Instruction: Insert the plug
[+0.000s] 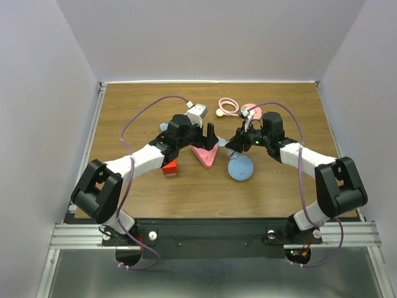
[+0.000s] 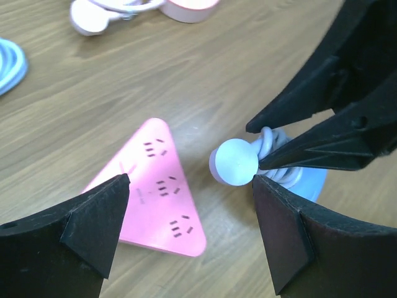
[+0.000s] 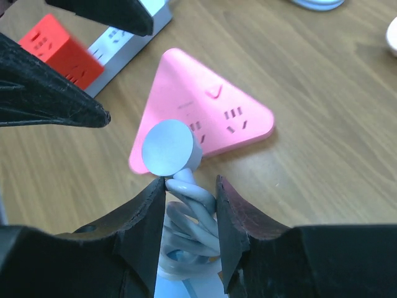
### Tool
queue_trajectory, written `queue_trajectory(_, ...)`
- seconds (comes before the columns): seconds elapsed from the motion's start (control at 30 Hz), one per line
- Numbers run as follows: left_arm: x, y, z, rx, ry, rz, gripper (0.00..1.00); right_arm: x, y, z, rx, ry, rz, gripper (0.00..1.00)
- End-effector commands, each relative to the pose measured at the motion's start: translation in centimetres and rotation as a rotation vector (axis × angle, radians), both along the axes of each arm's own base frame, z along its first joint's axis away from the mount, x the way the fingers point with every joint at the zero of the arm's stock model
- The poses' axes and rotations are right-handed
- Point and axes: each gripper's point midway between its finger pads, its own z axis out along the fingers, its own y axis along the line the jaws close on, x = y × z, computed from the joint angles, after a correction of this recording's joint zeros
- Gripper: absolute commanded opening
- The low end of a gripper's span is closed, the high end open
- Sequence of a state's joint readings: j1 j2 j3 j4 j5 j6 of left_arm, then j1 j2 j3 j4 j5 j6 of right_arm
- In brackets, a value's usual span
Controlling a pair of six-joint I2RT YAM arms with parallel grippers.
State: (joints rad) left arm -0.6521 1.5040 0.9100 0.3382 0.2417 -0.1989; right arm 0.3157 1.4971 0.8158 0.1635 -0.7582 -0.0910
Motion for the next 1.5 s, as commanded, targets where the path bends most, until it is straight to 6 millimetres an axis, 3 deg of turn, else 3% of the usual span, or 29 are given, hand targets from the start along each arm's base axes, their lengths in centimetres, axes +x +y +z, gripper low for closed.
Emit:
queue_trajectory(0.0,2.7,0.8,1.4,-0.018,-0.018,0.137,0.89,3.2,1.4,2.5,0.068,-0.149,-0.038,0.00)
queue_trajectory(0.1,2.5,0.3,0.3,-0.030,0.027,0.118,0.88,4.3,2.1,0.5,0.041,-0.122,-0.045,0.00)
queue_trajectory(0.3,2.7,-0.6,-1.7,-0.043,0.110,0.105,0.88,5.5,2.9,-1.1,0.037,-0.118,-0.073,0.00)
queue_trajectory(0.53,4.5,1.3,-3.5,0.029,0.109,0.241,0.90,6.0,3.0,-0.1,0.071,-0.125,-0.116,0.00)
queue_trajectory(0.73,5.5,3.2,-3.1,0.030,0.056,0.344,0.92,7.0,3.3,-0.2,0.077,-0.120,-0.131,0.01)
queue_trajectory(0.9,5.5,3.9,-3.7,0.034,0.063,0.377,0.92,7.5,3.5,-0.7,0.079,-0.108,-0.134,0.00)
queue_trajectory(1.3,4.5,5.9,-7.6,0.108,0.184,0.445,0.91,7.4,4.3,-0.5,0.111,-0.099,-0.100,0.00)
queue_trajectory(1.47,4.0,5.7,-9.1,0.121,0.226,0.434,0.91,7.5,4.5,-0.6,0.115,-0.093,-0.089,0.00)
